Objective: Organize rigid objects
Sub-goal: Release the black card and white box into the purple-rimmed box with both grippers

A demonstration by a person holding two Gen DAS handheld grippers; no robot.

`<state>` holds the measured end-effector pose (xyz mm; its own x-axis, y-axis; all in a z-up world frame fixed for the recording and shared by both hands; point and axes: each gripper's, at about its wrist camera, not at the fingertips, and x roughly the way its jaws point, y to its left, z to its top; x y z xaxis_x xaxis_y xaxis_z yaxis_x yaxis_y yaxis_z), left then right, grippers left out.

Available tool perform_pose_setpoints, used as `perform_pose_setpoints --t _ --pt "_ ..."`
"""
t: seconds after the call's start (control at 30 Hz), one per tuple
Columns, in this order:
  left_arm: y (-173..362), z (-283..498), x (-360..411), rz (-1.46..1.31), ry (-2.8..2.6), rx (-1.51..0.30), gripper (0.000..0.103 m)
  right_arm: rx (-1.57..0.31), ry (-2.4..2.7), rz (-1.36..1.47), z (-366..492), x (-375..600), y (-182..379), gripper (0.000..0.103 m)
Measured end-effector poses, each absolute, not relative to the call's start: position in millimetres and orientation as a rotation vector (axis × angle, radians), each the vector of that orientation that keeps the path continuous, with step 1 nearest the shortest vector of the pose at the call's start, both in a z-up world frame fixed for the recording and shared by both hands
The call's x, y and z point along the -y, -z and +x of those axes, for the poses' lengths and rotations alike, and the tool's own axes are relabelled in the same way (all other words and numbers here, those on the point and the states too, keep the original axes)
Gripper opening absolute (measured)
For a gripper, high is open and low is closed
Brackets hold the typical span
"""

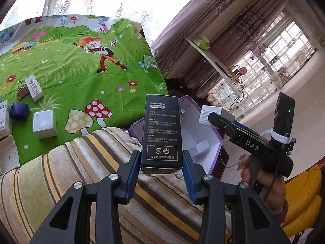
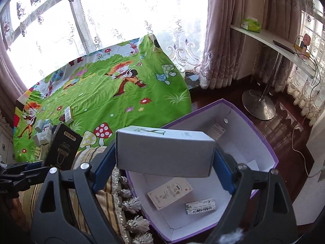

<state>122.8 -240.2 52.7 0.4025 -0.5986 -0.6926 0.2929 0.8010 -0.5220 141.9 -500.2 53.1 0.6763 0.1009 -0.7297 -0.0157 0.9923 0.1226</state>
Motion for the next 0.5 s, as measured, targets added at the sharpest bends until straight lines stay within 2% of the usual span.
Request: perform_pose_setpoints --t 0.03,0.1,0.17,0.4,0.5 --pt "-53 124 245 -0.341 0.590 -1.008 0.044 -0.822 -0.054 0.111 142 504 -54 0.089" --pt "-53 124 251 -0.335 0.607 -1.013 0.056 -0.812 -0.035 0.118 140 511 -56 0.089" --pt "-54 124 252 -0.332 0.613 -1.007 0.062 -0.800 -0.015 0.119 140 515 -59 0.089" --pt "-67 120 246 -0.276 0.538 -0.940 0.066 -0.741 0.046 0.058 137 511 -70 0.096" --pt "-78 118 242 -0.230 0.445 -0.881 0.075 -0.704 0.113 0.009 135 506 -78 0.099"
